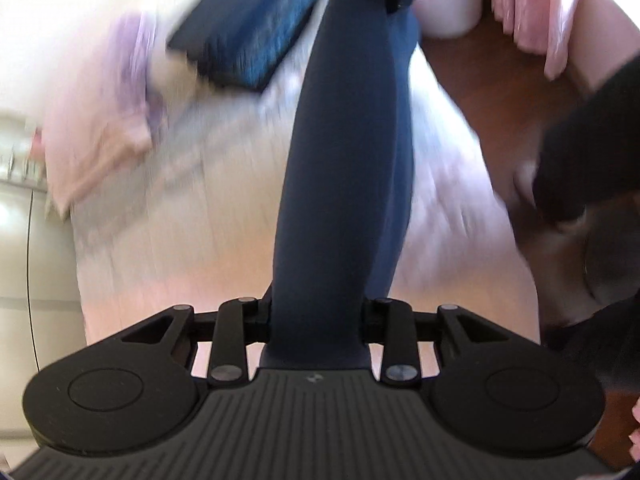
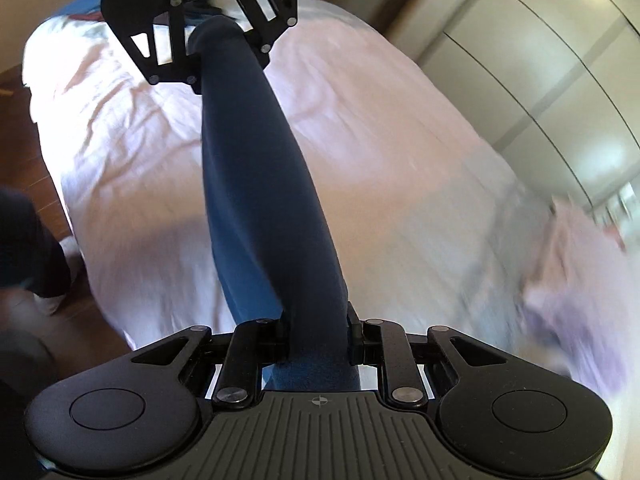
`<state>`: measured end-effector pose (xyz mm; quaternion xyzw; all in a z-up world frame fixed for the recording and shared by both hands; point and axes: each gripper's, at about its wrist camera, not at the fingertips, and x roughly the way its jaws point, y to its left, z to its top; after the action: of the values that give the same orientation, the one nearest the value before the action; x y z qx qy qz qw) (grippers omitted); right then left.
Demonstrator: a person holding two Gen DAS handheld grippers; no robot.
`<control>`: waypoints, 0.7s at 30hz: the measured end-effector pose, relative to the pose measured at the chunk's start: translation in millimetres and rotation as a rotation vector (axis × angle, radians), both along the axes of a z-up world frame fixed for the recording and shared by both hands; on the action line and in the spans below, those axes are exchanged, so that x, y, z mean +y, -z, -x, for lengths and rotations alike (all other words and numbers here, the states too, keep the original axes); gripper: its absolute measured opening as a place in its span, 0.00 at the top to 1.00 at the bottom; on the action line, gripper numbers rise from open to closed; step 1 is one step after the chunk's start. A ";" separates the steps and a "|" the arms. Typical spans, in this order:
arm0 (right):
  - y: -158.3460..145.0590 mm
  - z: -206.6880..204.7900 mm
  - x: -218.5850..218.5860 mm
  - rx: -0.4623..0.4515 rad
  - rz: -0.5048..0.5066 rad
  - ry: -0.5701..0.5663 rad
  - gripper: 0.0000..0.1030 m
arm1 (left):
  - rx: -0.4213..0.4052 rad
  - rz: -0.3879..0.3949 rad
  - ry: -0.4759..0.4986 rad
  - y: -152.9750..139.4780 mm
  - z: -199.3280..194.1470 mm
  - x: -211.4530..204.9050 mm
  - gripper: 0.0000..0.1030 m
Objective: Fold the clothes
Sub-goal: 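Carry the garment to the stack of folded jeans and lower it on top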
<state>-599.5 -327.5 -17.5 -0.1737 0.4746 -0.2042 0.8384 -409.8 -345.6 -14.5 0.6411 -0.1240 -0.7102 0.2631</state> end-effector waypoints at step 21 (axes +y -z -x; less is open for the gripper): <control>-37.1 244.2 -256.9 0.134 0.299 0.416 0.81 | 0.152 0.542 0.317 -53.8 285.0 -348.1 0.71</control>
<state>-843.7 -584.4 19.5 -0.2074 0.5192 -0.4278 0.7102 -694.8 -693.7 39.3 0.4655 -0.3869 -0.7292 0.3191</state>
